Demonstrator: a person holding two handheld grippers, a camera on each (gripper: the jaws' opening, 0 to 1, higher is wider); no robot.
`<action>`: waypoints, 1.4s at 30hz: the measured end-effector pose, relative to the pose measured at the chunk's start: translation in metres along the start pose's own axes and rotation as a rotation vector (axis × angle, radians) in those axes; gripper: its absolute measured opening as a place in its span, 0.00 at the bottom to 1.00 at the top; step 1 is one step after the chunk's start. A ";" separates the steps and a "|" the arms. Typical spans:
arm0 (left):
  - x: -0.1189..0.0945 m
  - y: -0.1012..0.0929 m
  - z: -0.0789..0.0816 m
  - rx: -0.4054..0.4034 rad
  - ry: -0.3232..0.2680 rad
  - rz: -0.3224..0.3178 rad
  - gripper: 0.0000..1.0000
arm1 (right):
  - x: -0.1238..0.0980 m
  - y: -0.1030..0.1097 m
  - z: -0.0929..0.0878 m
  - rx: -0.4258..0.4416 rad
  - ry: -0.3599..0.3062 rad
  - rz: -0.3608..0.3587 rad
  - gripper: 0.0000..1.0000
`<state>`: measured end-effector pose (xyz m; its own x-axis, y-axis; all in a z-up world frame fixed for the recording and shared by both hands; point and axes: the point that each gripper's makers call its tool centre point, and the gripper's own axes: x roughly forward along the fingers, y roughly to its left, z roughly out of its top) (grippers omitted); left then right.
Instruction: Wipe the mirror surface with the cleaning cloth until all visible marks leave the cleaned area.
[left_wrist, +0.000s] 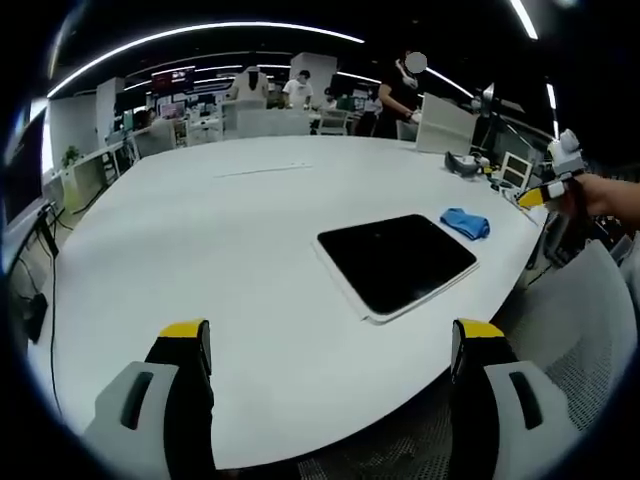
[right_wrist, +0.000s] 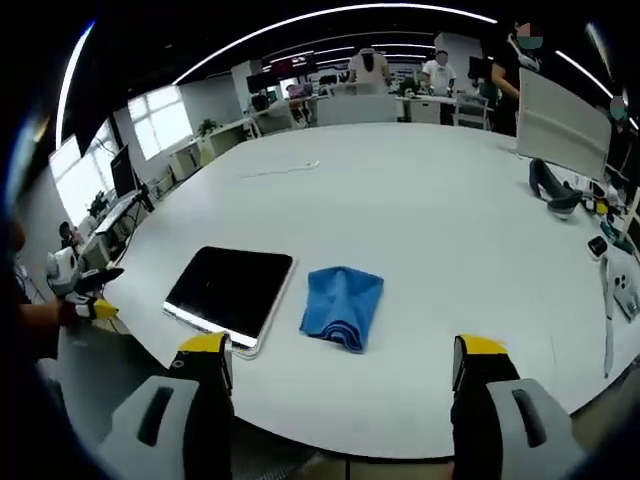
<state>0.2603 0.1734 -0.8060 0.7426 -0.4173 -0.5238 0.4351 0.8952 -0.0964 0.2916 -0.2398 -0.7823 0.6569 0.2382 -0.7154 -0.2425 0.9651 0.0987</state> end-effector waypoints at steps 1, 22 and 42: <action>0.001 -0.001 -0.001 -0.015 0.000 -0.007 0.99 | 0.005 -0.004 -0.005 0.024 0.078 -0.025 0.89; 0.002 0.000 -0.001 0.002 0.007 -0.003 0.99 | 0.087 0.002 0.012 -0.041 0.163 0.014 0.48; 0.001 -0.001 -0.004 0.023 0.022 -0.009 0.99 | 0.119 -0.001 -0.006 -0.012 0.220 -0.023 0.18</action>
<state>0.2590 0.1728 -0.8096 0.7273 -0.4215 -0.5416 0.4533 0.8876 -0.0821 0.3653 -0.2134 -0.8717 0.4912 0.1851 -0.8511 -0.2384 0.9684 0.0730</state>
